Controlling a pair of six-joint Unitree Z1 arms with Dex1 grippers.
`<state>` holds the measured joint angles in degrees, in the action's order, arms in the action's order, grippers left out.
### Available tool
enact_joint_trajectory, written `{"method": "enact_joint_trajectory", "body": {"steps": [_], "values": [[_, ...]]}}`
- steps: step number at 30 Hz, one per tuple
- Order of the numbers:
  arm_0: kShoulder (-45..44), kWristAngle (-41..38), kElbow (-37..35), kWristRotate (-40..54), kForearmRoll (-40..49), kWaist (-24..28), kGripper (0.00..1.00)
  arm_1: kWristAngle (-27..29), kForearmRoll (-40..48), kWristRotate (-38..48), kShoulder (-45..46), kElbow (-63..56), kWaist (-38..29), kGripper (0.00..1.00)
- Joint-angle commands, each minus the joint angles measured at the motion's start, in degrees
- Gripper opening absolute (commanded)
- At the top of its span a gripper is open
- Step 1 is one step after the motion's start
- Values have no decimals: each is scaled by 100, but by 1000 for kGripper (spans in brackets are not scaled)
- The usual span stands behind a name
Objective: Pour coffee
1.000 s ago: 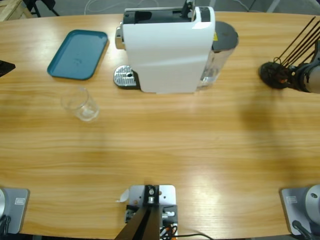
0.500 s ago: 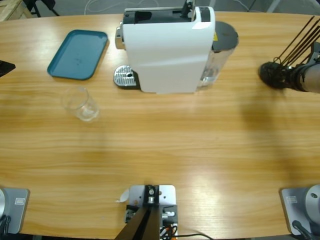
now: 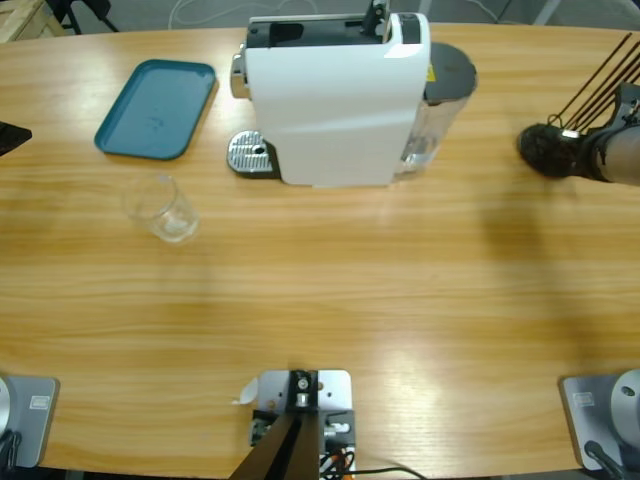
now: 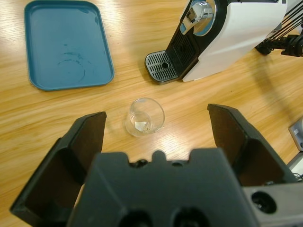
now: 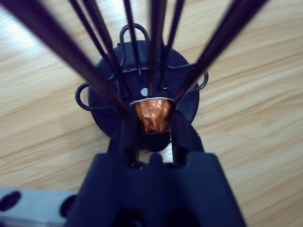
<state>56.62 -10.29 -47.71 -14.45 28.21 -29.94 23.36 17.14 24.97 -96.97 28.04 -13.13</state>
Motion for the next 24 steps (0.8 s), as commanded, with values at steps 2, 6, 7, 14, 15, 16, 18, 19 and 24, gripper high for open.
{"method": "enact_joint_trajectory", "body": {"steps": [2,6,7,14,15,16,18,19,24], "values": [[107,-16,209,65,35,-73,929,75,61,-106,-233,-80,98,0],[130,-16,206,65,35,-80,929,107,70,-136,-150,-83,91,0],[126,-16,202,65,35,-82,929,126,70,-199,-16,-92,87,0],[107,-16,207,65,27,-117,927,177,-319,-642,1010,59,82,0],[100,-16,209,65,27,-117,927,177,-461,-667,1138,129,82,0],[88,-16,209,65,27,-117,928,177,-624,-676,1286,221,82,0],[74,-16,209,65,27,-133,928,177,-928,-684,1506,400,82,0],[68,-16,209,58,27,-142,927,177,-1095,-690,1608,499,82,0],[30,-16,209,56,27,-145,927,177,-2131,-827,2072,1200,82,0]]}}
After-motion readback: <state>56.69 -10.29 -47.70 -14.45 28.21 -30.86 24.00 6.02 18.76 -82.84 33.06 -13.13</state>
